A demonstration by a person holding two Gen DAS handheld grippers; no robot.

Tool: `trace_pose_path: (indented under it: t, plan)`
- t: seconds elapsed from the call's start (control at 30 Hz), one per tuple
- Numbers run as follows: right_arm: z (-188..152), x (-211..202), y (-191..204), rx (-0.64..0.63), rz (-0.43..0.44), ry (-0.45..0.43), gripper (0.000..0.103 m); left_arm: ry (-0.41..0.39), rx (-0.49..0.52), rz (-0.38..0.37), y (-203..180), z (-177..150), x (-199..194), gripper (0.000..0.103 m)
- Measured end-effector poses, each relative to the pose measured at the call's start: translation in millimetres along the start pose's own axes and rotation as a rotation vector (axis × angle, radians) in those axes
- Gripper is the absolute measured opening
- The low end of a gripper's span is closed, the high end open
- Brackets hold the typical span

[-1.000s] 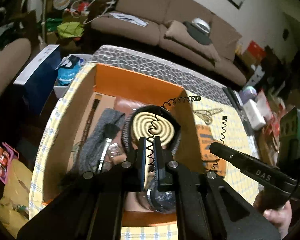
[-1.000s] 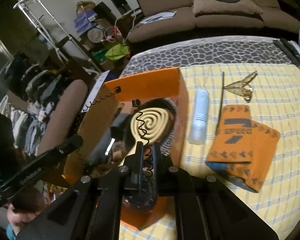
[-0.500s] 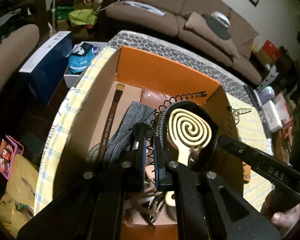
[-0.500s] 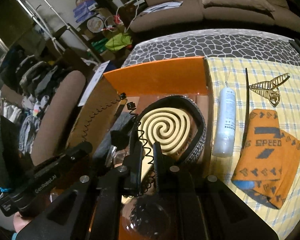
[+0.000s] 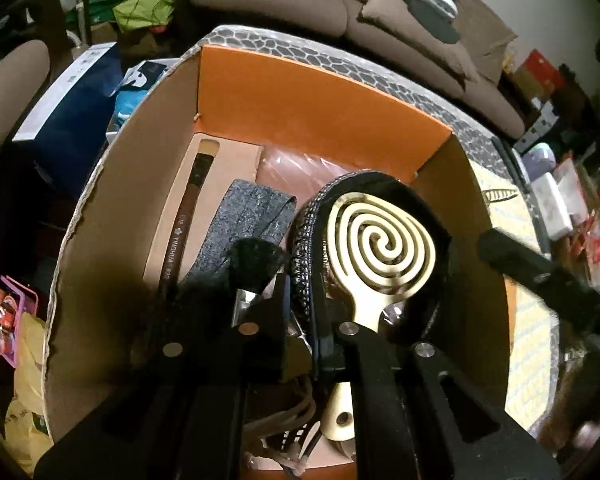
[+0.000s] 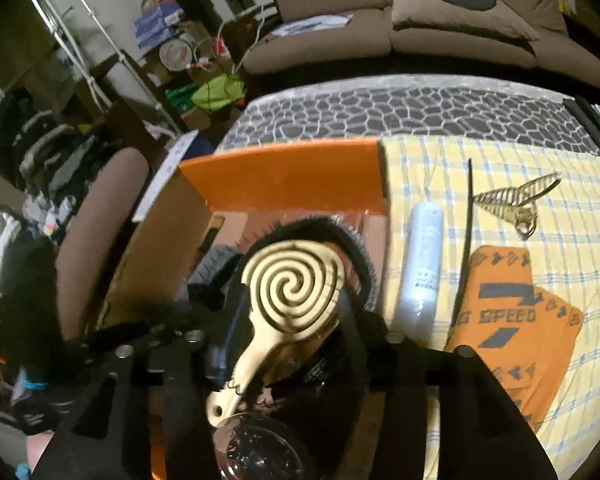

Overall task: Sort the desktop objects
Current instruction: 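Carry the hair tie into the orange box and open the left gripper, then move both grippers back to the orange towel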

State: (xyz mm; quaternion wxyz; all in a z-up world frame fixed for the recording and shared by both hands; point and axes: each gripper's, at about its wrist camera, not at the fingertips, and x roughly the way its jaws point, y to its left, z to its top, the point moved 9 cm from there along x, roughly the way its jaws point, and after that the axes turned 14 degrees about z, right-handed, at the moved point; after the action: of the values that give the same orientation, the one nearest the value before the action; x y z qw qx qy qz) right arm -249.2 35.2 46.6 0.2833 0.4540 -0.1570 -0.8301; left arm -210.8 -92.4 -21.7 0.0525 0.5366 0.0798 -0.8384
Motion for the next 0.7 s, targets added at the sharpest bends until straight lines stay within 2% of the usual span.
trace_pose_path:
  t: [0.13, 0.2, 0.27, 0.37, 0.4, 0.47, 0.5, 0.53, 0.57, 0.63, 0.7]
  plan:
    - [9, -24, -6, 0.025, 0.014, -0.047, 0.062, -0.009, -0.007, 0.002, 4, 1, -5, 0.011]
    - [12, -37, -11, 0.041, 0.019, -0.07, 0.062, -0.018, -0.015, 0.001, 5, 3, -10, 0.018]
    - [15, -49, -17, 0.05, 0.018, -0.087, 0.062, -0.048, -0.018, 0.015, 7, 6, -20, 0.039]
    - [21, -74, -34, 0.068, -0.005, -0.131, 0.065, -0.108, -0.014, 0.024, 4, 11, -37, 0.059]
    - [21, -81, -40, 0.076, -0.013, -0.142, 0.068, -0.124, -0.009, 0.02, 1, 12, -42, 0.062]
    - [21, -93, -57, 0.095, -0.038, -0.158, 0.07, -0.153, 0.008, 0.004, -9, 13, -52, 0.082]
    - [20, -97, -63, 0.101, -0.046, -0.161, 0.071, -0.168, 0.017, -0.01, -16, 12, -56, 0.088]
    - [19, -100, -70, 0.112, -0.056, -0.161, 0.071, -0.176, 0.021, -0.017, -20, 13, -59, 0.098]
    - [17, -103, -76, 0.121, -0.061, -0.161, 0.072, -0.187, 0.028, -0.024, -26, 13, -62, 0.103]
    - [13, -108, -89, 0.138, -0.074, -0.158, 0.076, -0.205, 0.048, -0.024, -36, 11, -66, 0.103]
    - [8, -114, -99, 0.145, -0.093, -0.16, 0.086, -0.212, 0.06, -0.026, -45, 9, -70, 0.103]
